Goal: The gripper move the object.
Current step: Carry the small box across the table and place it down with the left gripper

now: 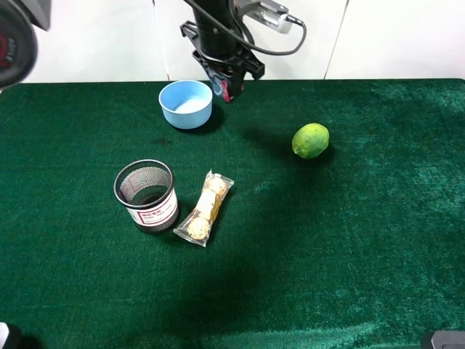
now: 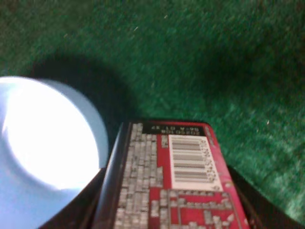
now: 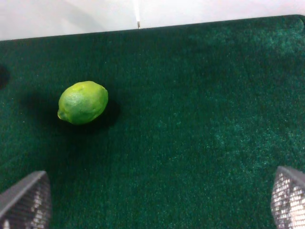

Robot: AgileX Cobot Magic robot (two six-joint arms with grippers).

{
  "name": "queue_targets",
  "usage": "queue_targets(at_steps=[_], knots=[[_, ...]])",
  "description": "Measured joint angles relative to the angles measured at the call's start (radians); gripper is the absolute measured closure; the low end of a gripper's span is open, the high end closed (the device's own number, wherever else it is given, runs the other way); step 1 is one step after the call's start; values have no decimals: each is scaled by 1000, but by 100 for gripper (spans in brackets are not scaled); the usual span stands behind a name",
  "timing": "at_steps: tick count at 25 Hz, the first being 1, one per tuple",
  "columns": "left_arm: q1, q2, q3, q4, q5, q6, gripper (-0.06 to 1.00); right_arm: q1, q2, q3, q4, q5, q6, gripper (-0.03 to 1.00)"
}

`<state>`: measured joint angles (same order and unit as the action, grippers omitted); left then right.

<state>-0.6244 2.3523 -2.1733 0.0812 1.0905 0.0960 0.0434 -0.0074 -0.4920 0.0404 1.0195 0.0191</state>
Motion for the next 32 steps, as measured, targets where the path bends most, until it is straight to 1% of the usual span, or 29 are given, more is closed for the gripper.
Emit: queue_targets(at_steps=[5, 18, 32], knots=[[0, 35, -2, -8, -58, -26, 47, 0, 0, 0, 0, 0, 0, 28], [0, 122, -2, -4, -134, -63, 47, 0, 0, 0, 0, -1, 0, 28], [0, 157, -2, -4, -173, -67, 47, 0, 0, 0, 0, 0, 0, 28]])
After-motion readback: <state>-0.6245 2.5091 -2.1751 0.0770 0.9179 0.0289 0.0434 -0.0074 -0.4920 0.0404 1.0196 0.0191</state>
